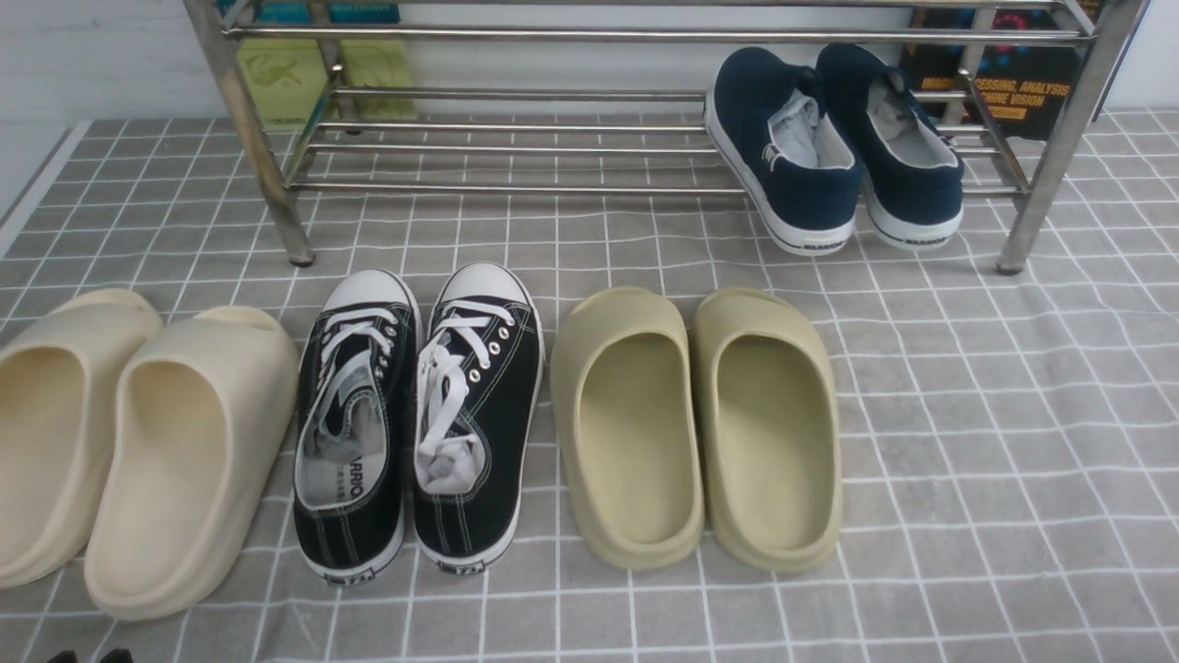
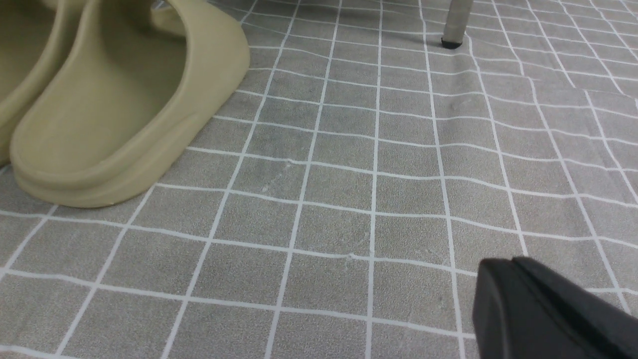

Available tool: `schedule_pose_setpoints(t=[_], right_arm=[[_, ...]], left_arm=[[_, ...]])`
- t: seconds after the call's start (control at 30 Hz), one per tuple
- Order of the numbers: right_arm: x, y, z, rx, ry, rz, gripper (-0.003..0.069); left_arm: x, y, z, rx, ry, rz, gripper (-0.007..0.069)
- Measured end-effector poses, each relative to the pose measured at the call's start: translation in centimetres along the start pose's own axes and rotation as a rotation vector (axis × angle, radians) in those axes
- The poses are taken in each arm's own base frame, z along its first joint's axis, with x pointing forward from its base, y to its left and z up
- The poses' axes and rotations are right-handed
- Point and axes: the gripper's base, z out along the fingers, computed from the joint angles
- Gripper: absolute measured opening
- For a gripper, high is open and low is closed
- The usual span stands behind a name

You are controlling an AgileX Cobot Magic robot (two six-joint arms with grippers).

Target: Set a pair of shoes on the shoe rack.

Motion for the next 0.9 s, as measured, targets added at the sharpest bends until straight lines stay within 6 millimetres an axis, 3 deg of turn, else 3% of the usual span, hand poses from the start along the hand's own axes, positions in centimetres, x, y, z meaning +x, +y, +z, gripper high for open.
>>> schedule_pose_setpoints(t=[0.9], right_arm=[[0.00,0.01,0.00,-0.001,0.000,0.003,0.0019]], left_arm=[[0.00,0.00,0.00,0.000,0.000,0.000,0.0239]])
